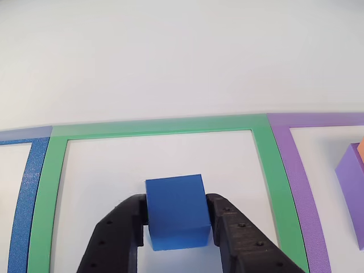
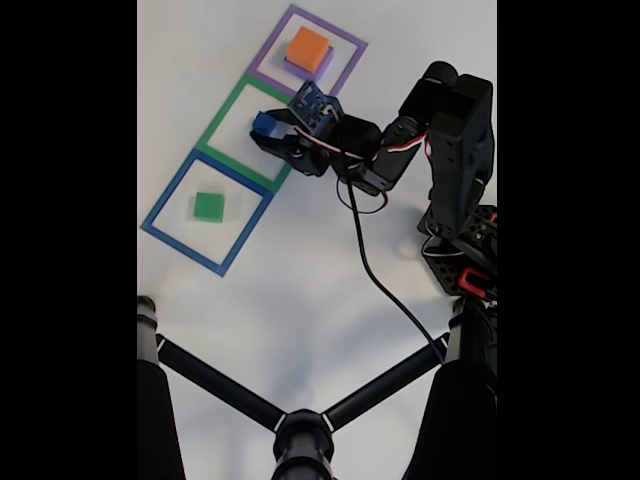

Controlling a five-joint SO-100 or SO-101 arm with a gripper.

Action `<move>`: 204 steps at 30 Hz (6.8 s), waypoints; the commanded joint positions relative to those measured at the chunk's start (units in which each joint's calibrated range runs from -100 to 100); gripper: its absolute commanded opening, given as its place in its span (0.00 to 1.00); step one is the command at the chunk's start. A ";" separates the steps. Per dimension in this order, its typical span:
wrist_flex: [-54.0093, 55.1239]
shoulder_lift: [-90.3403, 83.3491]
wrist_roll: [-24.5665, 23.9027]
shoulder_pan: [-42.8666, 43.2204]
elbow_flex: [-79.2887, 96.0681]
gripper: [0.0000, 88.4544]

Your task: Tower of hanoi

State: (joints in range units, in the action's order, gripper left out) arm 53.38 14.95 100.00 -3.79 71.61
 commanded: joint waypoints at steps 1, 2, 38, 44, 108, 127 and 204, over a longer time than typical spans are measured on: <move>0.89 -1.08 0.00 0.32 -1.24 0.06; 0.64 -1.24 0.00 0.24 -1.24 0.05; -125.30 -57.49 0.00 13.05 -60.85 0.01; -138.09 -58.13 0.00 18.09 -73.66 0.01; -31.89 -33.37 0.00 26.40 -2.24 0.01; -23.80 -19.99 0.00 27.54 -7.96 0.01; -152.98 -52.69 0.00 -8.60 -88.74 0.00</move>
State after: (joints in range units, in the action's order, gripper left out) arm -98.50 -36.10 99.22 -9.04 -16.56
